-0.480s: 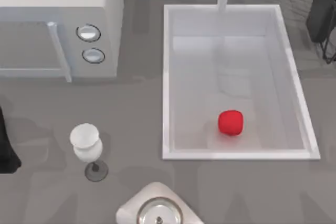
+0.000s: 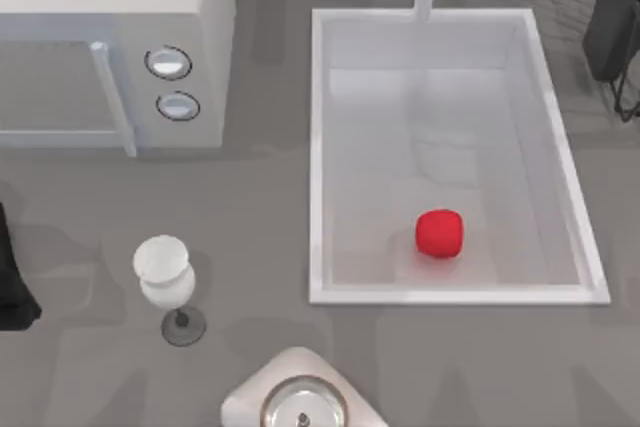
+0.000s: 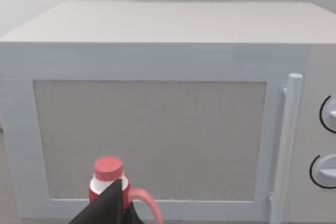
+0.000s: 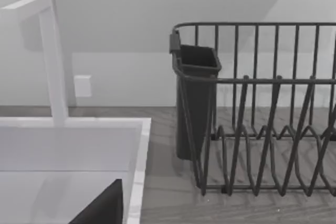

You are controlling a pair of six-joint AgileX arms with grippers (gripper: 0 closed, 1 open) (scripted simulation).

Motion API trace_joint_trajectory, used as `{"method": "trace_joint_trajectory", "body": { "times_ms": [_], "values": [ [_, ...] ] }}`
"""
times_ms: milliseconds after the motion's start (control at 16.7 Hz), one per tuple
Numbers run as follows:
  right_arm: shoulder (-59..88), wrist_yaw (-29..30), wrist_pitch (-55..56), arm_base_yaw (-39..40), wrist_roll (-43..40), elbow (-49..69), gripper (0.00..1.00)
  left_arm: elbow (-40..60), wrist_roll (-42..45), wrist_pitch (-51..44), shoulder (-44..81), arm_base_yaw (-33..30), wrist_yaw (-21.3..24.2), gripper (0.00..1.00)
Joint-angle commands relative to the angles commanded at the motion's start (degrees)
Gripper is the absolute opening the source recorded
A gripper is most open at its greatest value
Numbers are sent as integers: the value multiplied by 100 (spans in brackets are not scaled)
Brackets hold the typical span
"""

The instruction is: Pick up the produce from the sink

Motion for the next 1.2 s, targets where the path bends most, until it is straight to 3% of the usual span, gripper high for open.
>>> {"method": "trace_joint_trajectory", "body": {
  "times_ms": [960, 1200],
  "values": [
    [0, 0, 0, 0, 0, 0, 100, 0, 0, 0, 0, 0, 0, 100],
    [561, 0, -282, 109, 112, 457, 100, 0, 0, 0, 0, 0, 0, 100]
  ]
}}
